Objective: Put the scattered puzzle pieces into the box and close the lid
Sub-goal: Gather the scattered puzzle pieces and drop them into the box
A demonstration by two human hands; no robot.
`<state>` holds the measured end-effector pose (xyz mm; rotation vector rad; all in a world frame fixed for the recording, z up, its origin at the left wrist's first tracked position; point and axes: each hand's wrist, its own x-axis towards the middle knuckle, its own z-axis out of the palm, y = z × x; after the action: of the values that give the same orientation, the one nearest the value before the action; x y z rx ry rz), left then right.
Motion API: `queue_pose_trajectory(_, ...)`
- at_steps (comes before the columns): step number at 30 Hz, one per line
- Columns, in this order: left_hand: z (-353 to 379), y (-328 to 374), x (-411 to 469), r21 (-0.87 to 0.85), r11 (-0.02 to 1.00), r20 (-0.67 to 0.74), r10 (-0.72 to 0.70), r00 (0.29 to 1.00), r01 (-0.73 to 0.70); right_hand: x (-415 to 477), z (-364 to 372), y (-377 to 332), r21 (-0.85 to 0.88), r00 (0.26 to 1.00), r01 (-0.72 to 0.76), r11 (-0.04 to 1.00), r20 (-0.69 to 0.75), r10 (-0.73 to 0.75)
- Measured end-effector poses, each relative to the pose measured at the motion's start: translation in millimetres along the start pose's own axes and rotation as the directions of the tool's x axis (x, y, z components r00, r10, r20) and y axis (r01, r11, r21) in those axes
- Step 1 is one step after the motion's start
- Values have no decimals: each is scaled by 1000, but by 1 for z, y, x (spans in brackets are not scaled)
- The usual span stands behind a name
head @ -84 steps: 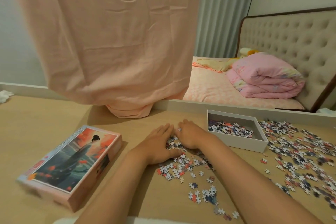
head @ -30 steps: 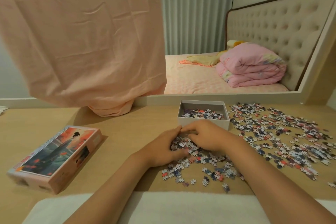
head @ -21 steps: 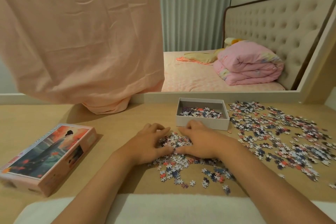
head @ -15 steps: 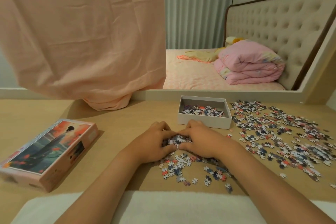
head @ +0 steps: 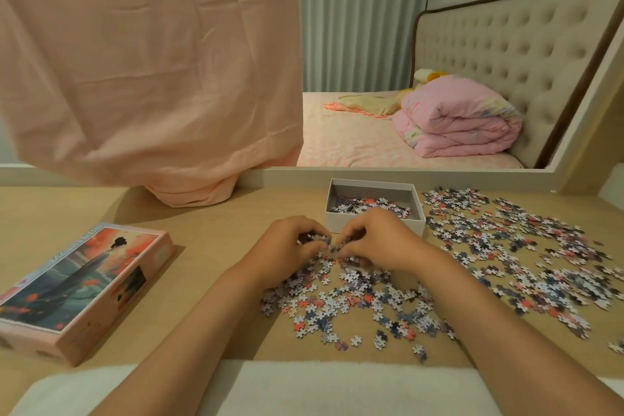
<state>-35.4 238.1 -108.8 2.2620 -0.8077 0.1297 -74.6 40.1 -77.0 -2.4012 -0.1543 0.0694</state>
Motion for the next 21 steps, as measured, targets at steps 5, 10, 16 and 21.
queue_pose_trajectory(5,-1,20,41,-109,994,-53,5,999,-10,5,-29,8,210,980,-17,978,-191,58)
queue_pose_trajectory(10,13,35,91,-47,998,-42,27,999,-29,23,-42,37,128,874,-37,991,-477,94)
queue_pose_trajectory(16,34,26,116,222,974,99,21,995,-43,30,-39,59,-204,880,-66,977,-473,-39)
queue_pose_trajectory(21,36,17,114,316,949,111,-23,994,-13,38,-38,62,-276,929,-110,955,-369,0)
